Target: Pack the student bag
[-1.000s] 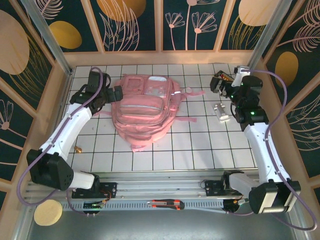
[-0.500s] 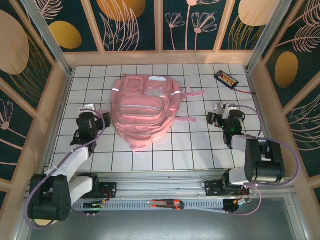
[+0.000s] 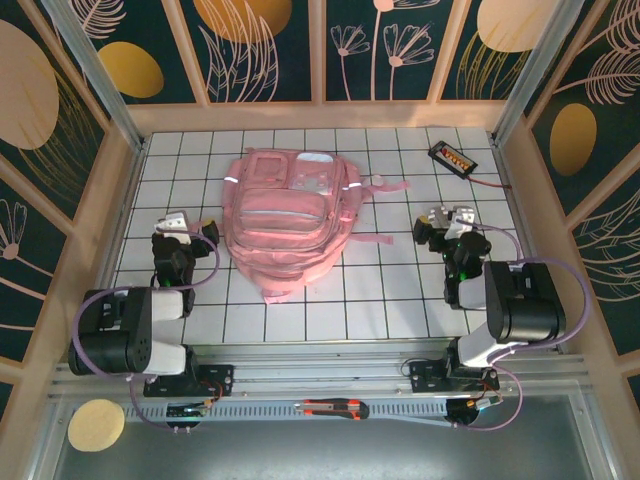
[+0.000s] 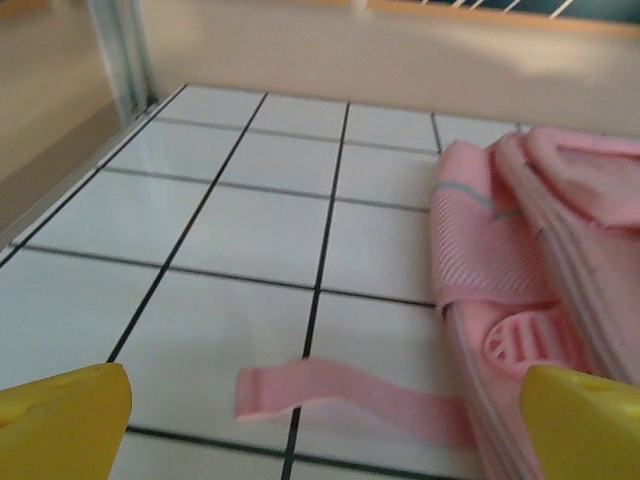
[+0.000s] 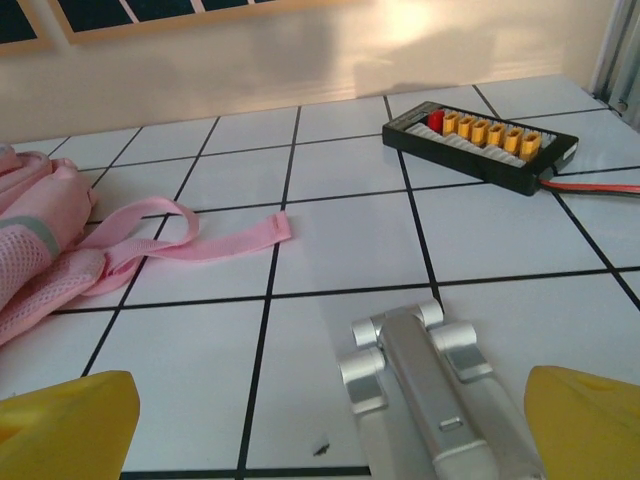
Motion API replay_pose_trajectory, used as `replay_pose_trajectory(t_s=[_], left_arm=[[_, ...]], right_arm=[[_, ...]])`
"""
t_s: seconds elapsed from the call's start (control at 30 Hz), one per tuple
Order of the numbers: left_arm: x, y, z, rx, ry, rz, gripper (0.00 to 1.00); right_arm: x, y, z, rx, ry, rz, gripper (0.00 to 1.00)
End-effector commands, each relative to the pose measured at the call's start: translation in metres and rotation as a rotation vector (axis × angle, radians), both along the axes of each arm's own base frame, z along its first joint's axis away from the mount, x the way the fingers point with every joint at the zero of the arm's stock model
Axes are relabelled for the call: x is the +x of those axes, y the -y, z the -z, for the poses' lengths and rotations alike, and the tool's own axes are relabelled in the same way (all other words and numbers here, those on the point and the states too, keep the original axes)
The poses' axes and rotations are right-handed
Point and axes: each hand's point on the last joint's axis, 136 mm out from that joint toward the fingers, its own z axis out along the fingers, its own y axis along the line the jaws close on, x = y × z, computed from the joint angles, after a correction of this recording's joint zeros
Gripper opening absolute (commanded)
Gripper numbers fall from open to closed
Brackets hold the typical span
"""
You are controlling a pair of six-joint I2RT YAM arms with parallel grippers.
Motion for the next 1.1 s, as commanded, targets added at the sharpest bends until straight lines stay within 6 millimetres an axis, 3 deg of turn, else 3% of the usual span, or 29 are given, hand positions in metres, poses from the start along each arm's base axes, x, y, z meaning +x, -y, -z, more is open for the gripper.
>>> replay_pose_trajectory(t_s=[0.0, 0.17, 0.3, 0.43, 0.73, 1.07], left_arm=[[0.002, 0.012, -0.035, 0.031, 0.164, 0.08, 0.99], [0.007, 0.018, -0.023, 0.035, 0.162, 0.12, 0.99], [0.01, 0.003, -0.021, 0.016, 0.137, 0.028, 0.99], [0.01, 0.002, -0.021, 0.021, 0.137, 0.021, 0.99], [0.008, 0.022, -0.022, 0.048, 0.148, 0.145, 0.99], [0.01, 0.025, -0.02, 0.056, 0.136, 0.161, 0.99]], right_arm=[[0.001, 0.006, -0.023, -0.001, 0.112, 0.026, 0.99], [0.002, 0.009, -0.022, 0.006, 0.112, 0.04, 0.99], [0.004, 0.014, -0.021, 0.011, 0.102, 0.07, 0.99], [0.004, 0.015, -0.02, 0.007, 0.1, 0.08, 0.99], [0.003, 0.015, -0.021, 0.006, 0.105, 0.081, 0.99], [0.003, 0.014, -0.022, 0.005, 0.107, 0.081, 0.99]])
